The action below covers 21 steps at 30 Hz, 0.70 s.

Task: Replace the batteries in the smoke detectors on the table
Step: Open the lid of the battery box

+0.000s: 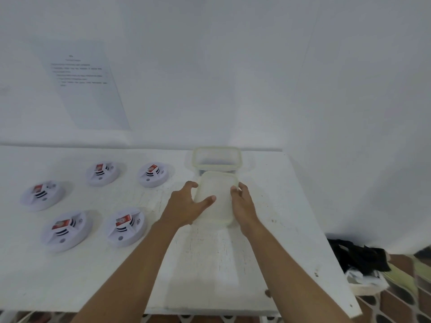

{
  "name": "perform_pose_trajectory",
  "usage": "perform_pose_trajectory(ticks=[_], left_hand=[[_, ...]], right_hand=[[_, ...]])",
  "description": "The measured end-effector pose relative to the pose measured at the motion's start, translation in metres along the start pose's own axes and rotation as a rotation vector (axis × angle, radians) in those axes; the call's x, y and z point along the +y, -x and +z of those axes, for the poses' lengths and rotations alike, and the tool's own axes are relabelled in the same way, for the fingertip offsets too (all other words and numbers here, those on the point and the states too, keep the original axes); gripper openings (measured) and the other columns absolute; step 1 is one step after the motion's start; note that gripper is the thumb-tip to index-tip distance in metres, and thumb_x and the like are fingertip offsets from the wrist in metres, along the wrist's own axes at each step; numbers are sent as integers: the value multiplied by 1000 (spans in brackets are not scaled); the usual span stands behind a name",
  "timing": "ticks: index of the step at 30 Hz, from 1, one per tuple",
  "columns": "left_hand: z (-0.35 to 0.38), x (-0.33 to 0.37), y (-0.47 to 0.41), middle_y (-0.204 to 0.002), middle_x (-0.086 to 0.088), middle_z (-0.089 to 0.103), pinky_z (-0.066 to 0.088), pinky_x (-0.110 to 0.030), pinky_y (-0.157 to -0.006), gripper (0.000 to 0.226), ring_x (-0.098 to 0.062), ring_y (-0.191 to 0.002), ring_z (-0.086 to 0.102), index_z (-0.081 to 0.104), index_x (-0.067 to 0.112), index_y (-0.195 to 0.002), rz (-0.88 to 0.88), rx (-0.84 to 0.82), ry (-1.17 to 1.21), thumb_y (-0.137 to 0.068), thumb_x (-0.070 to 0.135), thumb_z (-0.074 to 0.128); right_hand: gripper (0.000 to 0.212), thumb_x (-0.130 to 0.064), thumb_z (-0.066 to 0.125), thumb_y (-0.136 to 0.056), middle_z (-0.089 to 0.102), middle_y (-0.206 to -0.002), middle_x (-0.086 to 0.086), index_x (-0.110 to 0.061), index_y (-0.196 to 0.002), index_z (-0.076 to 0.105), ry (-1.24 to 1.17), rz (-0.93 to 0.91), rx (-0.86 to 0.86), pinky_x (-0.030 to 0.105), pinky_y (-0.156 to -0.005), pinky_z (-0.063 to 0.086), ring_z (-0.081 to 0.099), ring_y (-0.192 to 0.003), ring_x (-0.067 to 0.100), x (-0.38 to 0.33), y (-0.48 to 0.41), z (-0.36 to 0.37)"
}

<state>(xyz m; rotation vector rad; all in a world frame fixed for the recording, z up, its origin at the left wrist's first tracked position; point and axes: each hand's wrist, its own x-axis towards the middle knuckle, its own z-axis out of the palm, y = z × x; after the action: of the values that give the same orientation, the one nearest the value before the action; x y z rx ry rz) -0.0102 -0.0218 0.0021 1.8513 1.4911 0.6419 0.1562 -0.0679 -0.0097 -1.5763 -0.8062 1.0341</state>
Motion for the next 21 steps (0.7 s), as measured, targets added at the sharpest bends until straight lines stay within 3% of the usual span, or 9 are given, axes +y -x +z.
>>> perform_pose_trajectory(ticks=[1,3,4,6,8,12,18,21], left_hand=[[1,1,-1,-98,-7,67,51,-21,-49,82,-17,-70,69,35,25,-143,1,-47,4,-79,68,63],[3,2,-6,-132,-10,56,54,-27,-75,87,-26,-108,63,14,25,-154,15,-122,35,-88,64,53],[4,2,-10,-146,-9,45,46,-29,-90,87,-27,-126,52,6,25,-156,19,-150,52,-91,62,49],[6,4,-18,-156,-8,29,32,-34,-106,84,-25,-140,34,1,28,-156,11,-167,77,-93,63,44],[8,6,-25,-155,-9,29,30,-39,-108,77,-27,-140,34,5,34,-155,-21,-163,88,-93,64,40],[10,6,-29,-150,2,38,34,-29,-98,62,-22,-132,42,16,34,-154,-16,-154,161,-100,51,41],[13,-5,-33,-149,10,38,40,-35,-106,61,-13,-126,43,23,44,-149,-29,-165,346,-95,55,50],[11,-9,-34,-147,4,45,40,-45,-110,60,-15,-130,45,35,51,-142,-55,-57,346,-87,62,55]], right_hand=[[43,-37,38,-108,52,-142,-1,-26,-149,38,-1,-2,-23,38,-104,47,54,-121,18,0,0,1],[41,-37,35,-109,54,-140,-3,-28,-148,41,39,-22,-74,34,-101,47,55,-120,15,0,-3,0],[39,-36,34,-109,56,-137,-5,-30,-146,44,62,-39,-98,30,-96,48,56,-117,13,-1,-4,-2],[32,-34,33,-109,60,-125,-11,-36,-137,49,91,-61,-129,21,-84,46,57,-107,5,-3,-6,-4],[32,-35,33,-109,61,-122,-13,-35,-136,51,102,-67,-147,20,-84,46,58,-109,5,-3,-8,-4],[44,-41,35,-108,58,-139,-8,-32,-150,44,118,-63,-148,30,-102,47,56,-124,12,5,-15,-3],[43,-41,35,-108,59,-138,-9,-33,-149,45,129,-71,-143,36,-108,46,56,-125,13,7,-18,-3],[46,-44,35,-107,56,-143,-8,-33,-151,42,141,-66,-142,40,-111,44,55,-128,14,7,-18,-2]])
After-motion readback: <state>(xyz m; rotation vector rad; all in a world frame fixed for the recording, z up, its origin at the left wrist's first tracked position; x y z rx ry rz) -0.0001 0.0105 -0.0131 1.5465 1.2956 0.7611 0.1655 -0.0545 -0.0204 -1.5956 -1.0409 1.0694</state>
